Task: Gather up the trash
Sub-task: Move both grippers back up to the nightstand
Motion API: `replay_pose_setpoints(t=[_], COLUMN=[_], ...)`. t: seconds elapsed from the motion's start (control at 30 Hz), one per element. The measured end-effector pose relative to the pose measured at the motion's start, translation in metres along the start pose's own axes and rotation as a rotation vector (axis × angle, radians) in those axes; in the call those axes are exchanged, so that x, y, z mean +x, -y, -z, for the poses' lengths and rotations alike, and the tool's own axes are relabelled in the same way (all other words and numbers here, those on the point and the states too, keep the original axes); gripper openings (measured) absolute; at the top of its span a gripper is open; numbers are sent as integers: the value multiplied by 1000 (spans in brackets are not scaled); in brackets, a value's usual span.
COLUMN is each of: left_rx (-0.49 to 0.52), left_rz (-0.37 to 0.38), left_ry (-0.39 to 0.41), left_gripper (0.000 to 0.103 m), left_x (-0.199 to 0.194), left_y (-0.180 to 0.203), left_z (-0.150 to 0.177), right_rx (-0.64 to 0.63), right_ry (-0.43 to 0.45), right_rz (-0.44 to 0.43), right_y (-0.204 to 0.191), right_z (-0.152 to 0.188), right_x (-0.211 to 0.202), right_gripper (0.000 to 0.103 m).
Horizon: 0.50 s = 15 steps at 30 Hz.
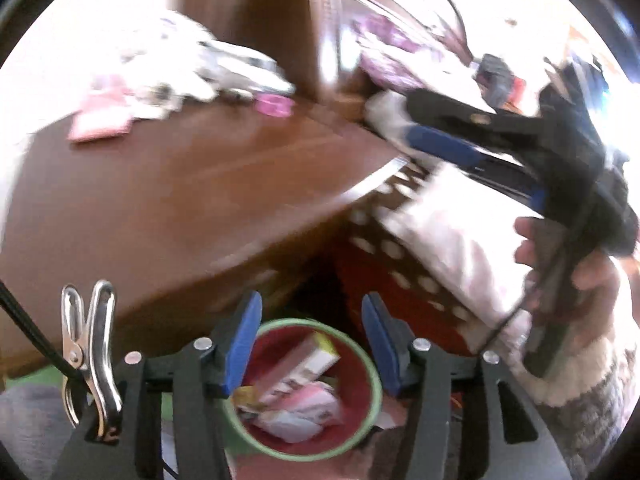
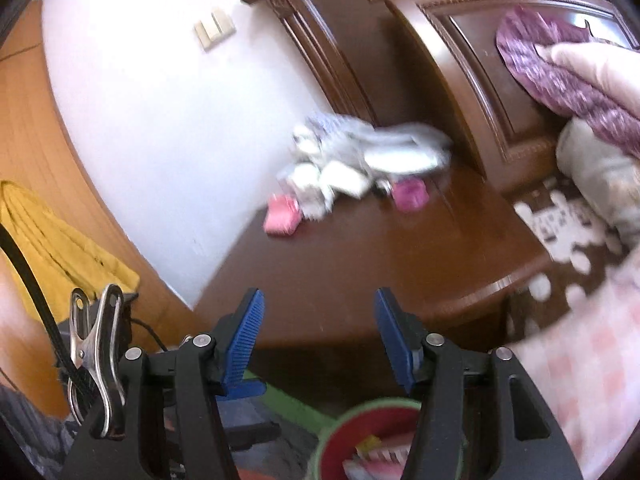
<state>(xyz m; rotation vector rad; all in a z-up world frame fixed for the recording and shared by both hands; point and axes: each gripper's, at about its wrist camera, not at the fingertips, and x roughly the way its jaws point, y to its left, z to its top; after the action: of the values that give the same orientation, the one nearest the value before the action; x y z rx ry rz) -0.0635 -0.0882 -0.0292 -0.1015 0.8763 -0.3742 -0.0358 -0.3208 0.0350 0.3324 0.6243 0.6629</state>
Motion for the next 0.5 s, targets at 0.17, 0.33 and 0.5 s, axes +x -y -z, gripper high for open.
replay_pose_setpoints(t=[0.17, 0.33, 0.5], left_rx=[-67, -78, -78], left_rz=[-64, -112, -115], left_ry=[28, 68, 79], left_gripper=[56, 64, 69], left_x=[-7, -10, -7], left_y=[-33, -46, -50], left_z=[-14, -19, -21], right_rx=[21, 22, 5], right_ry=[31, 6, -6], right_rz=[9, 52, 69], right_y=[2, 4, 1], right_z=[-13, -16, -18], right_x=[12, 28, 39], right_gripper=[62, 63, 64])
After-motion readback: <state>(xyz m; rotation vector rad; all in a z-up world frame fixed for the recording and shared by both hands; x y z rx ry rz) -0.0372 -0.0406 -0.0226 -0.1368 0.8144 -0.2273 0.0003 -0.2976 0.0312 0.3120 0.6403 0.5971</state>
